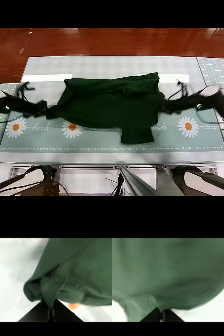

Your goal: Fold the shirts.

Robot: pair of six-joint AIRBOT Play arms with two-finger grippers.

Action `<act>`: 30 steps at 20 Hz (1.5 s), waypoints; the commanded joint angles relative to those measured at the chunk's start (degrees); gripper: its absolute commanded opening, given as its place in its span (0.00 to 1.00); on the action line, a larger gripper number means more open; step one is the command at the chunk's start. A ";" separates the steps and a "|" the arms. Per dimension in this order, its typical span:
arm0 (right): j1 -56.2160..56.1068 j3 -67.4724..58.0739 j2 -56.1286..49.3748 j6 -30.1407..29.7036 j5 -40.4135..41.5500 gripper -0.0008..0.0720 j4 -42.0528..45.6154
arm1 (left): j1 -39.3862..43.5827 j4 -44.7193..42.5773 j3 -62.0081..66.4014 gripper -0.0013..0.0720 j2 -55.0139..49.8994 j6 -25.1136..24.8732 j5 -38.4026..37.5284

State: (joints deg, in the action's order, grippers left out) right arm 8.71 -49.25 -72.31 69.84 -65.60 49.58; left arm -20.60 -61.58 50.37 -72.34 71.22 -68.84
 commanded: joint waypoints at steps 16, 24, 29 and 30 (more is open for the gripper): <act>6.19 -61.57 23.21 12.09 1.81 0.05 14.60 | -0.81 19.52 52.06 0.05 31.32 -8.81 17.57; 6.19 -69.42 23.98 16.48 -16.11 0.05 27.08 | -0.28 -7.96 52.04 0.05 37.92 11.19 -12.46; 6.19 -69.42 23.98 16.00 -20.37 0.05 19.91 | 2.40 6.03 52.04 0.05 38.93 10.54 -15.98; 6.19 -69.42 23.96 15.52 -22.49 0.05 20.13 | 2.36 6.12 51.98 0.05 38.86 10.95 -18.12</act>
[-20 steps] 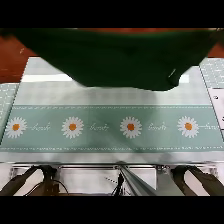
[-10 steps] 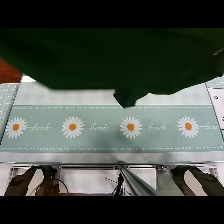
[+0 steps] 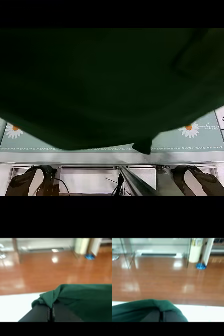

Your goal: Fold the shirts.

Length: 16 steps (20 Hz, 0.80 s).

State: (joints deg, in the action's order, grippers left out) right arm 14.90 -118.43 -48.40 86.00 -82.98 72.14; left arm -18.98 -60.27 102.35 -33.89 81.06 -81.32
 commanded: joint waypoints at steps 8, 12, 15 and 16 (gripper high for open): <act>-0.02 4.42 -5.75 -2.80 -20.26 0.05 0.09 | 0.70 5.49 -14.73 0.05 0.70 6.14 -18.32; -0.02 2.23 -5.40 -3.13 -18.16 0.05 -1.36 | 0.68 6.27 -10.71 0.05 2.78 5.11 -7.41; 0.00 0.42 -1.60 -3.10 -13.14 0.05 -2.78 | 0.68 6.10 -4.24 0.05 3.15 4.92 -6.73; 0.00 0.42 0.17 -3.08 -11.74 0.05 -2.56 | 0.68 5.86 -1.86 0.05 3.32 4.92 -6.75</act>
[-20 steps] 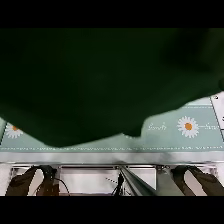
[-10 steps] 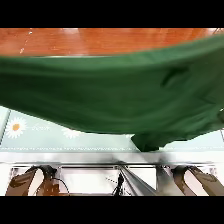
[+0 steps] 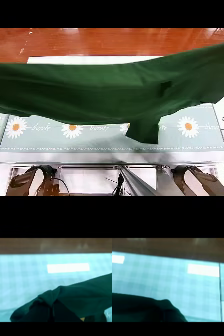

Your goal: Fold the shirts.

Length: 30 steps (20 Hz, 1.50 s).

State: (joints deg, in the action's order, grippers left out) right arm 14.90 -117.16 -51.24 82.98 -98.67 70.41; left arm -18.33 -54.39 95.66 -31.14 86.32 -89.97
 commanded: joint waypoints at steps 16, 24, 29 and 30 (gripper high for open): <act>-0.02 16.61 -4.55 1.60 -5.64 0.05 2.78 | -9.81 -4.09 -17.97 0.05 1.68 -0.31 -12.52; -8.76 19.61 -30.27 0.33 15.39 0.05 7.56 | -1.55 -1.88 -41.59 0.05 -13.35 -6.40 18.62; -9.01 19.63 -36.37 2.40 37.07 0.05 7.30 | 6.60 -1.86 -35.58 0.05 -27.17 -14.53 43.60; -9.01 19.61 -37.33 3.43 39.82 0.05 7.13 | 8.68 -1.86 -34.71 0.05 -29.33 -16.17 48.15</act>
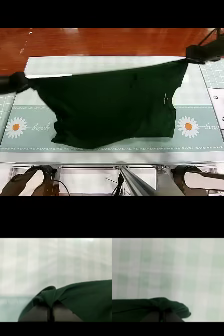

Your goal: Fold the shirts.

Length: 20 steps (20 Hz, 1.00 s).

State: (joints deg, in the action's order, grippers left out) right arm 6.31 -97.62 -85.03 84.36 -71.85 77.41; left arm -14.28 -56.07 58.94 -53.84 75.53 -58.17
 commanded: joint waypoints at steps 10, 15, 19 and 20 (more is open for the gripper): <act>-0.42 0.09 -17.20 5.73 13.62 0.05 -3.17 | 15.15 -0.22 3.06 0.05 -26.69 -12.41 35.71; -0.42 0.09 -19.56 5.73 9.42 0.05 -3.58 | 15.10 -0.22 3.06 0.06 -30.32 -8.94 27.39; -0.42 0.07 -18.73 5.62 4.22 0.12 -5.33 | 14.58 -0.24 3.52 0.11 -29.92 -5.18 22.32; -0.39 0.07 -17.97 5.31 2.86 0.30 -5.38 | 14.16 -0.48 4.68 0.26 -29.92 -5.20 19.56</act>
State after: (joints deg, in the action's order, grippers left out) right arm 5.93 -97.51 -103.72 89.93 -64.69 73.14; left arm 0.43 -56.34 62.48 -83.53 68.55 -32.91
